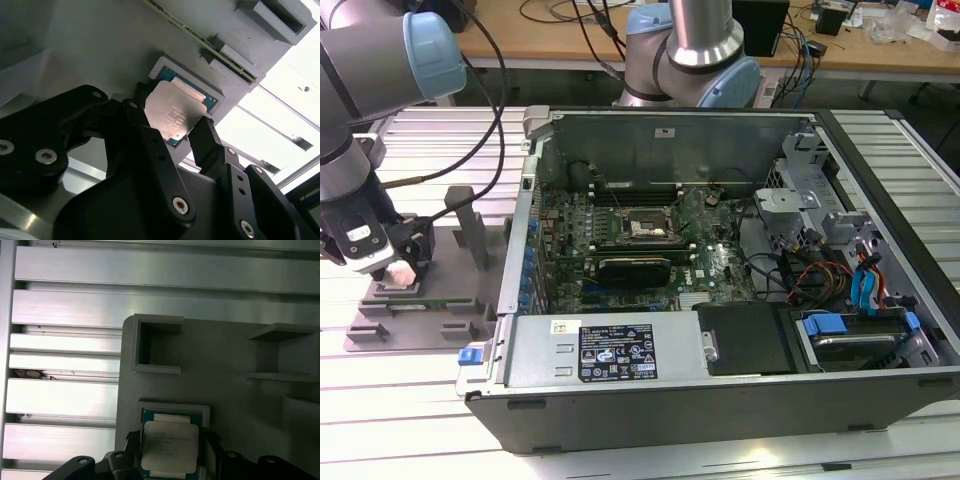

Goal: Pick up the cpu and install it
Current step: 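Pick up the cpu and move it towards the insertion slot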

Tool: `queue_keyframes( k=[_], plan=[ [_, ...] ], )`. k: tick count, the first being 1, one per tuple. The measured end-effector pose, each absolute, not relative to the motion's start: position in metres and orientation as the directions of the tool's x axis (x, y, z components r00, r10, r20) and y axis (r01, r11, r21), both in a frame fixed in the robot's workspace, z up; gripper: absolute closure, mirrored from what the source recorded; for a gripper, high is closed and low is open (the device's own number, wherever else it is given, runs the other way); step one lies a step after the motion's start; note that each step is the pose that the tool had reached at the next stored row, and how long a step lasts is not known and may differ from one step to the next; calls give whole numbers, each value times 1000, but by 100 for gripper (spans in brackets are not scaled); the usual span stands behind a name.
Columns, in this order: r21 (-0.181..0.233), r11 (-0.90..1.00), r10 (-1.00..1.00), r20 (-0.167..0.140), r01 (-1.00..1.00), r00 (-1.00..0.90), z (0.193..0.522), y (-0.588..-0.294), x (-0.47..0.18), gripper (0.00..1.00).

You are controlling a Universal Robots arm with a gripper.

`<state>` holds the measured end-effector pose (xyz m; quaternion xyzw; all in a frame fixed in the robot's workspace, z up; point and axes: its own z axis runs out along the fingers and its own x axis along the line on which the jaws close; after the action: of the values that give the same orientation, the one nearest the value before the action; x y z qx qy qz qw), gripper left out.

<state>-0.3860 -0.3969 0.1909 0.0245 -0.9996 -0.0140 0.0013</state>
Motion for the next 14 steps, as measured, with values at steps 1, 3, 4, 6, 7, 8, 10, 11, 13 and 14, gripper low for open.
queue_keyframes(
  k=[1, 3, 4, 6, 7, 8, 10, 11, 13, 14],
  plan=[
    [28, 998, -49, 2, -49, -999, 191, -397, -386, 39],
    [28, 998, -49, 2, -49, -999, 191, -397, -386, 39],
    [28, 998, -49, 2, -49, -999, 190, -397, -386, 39],
    [28, 998, -49, 2, -49, -999, 190, -397, -386, 39],
    [28, 998, -49, 2, -49, -999, 190, -397, -386, 39],
    [28, 998, -49, 2, -49, -999, 190, -397, -386, 39],
    [28, 998, -49, 2, -49, -999, 190, -397, -386, 46],
    [28, 998, -49, 2, -49, -999, 190, -397, -386, 46],
    [28, 998, -49, 2, -49, -999, 190, -397, -386, 46],
    [28, 998, -49, 2, -49, -999, 190, -397, -386, 46]
  ],
)
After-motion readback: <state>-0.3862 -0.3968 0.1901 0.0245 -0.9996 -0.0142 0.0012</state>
